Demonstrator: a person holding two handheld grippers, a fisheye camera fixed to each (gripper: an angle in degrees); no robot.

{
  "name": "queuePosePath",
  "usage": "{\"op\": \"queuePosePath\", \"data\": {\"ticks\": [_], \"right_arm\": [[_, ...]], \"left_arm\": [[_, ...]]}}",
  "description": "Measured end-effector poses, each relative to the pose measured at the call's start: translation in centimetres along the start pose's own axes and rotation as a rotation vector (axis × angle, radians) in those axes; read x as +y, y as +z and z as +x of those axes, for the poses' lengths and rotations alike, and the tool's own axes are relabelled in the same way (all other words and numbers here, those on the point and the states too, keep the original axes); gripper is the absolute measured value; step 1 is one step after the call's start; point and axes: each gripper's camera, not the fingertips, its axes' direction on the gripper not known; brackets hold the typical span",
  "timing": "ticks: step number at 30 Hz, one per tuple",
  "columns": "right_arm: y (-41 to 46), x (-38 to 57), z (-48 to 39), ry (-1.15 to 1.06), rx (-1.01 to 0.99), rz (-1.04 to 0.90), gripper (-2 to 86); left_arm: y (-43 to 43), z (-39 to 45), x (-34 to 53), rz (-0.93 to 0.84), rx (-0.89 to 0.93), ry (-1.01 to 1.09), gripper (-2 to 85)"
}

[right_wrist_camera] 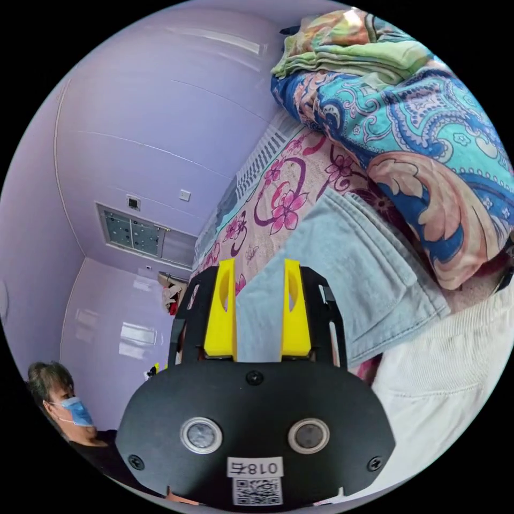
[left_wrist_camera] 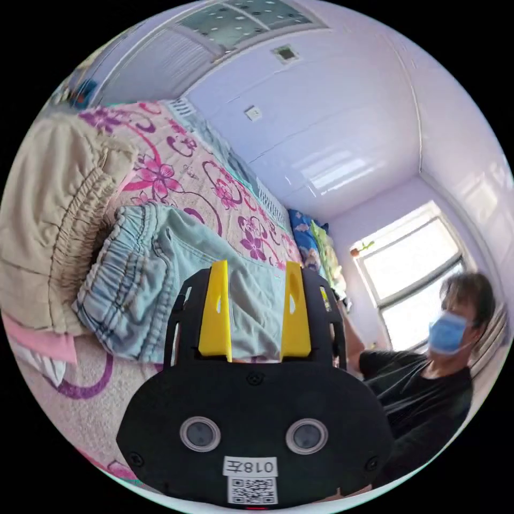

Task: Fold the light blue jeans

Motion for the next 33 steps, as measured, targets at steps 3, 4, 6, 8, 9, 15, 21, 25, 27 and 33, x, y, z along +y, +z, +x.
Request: {"op": "queuePosePath", "data": {"ticks": [3, 4, 6, 8, 9, 15, 21, 25, 27, 33], "right_arm": [[-2.0, 6.3, -2.5, -0.079, -0.058, -0.076, 11.9], [-2.7, 8.8, -3.1, -0.087, -0.077, -0.086, 11.3], [-3.9, 12.0, -3.4, -0.069, -0.083, -0.068, 10.5], [-5.3, 14.4, -3.6, -0.059, -0.021, -0.021, 10.1], [-6.1, 15.3, -4.0, -0.065, 0.055, 0.002, 10.0], [-8.2, 13.9, -7.3, -0.15, 0.406, 0.05, 10.2], [-6.2, 5.5, -5.2, -0.027, 0.524, -0.054, 11.6], [-3.9, 2.9, -2.7, 0.081, 0.466, -0.116, 11.0], [-3.5, 2.6, -2.4, 0.106, 0.444, -0.112, 9.8], [-3.4, 3.0, -8.0, -0.066, 0.598, -0.083, 4.6]], "left_arm": [[2.3, 7.8, 5.0, -0.092, -0.165, 0.267, 12.3], [4.5, 10.2, 6.9, -0.165, -0.181, 0.346, 11.9], [7.7, 13.2, 9.3, -0.242, -0.168, 0.444, 11.2], [11.2, 16.7, 11.3, -0.269, -0.168, 0.575, 10.5], [11.9, 17.3, 11.5, -0.272, -0.175, 0.596, 10.4], [19.6, 11.1, 9.0, -0.574, -0.294, 0.222, 9.5], [14.8, 6.8, 8.9, -0.34, 0.002, -0.062, 9.2], [11.6, 8.2, 10.2, -0.26, 0.041, -0.021, 9.2], [10.2, 8.3, 10.7, -0.225, 0.058, -0.025, 9.0], [7.5, 8.9, 10.5, -0.197, -0.032, 0.01, 8.7]]}}
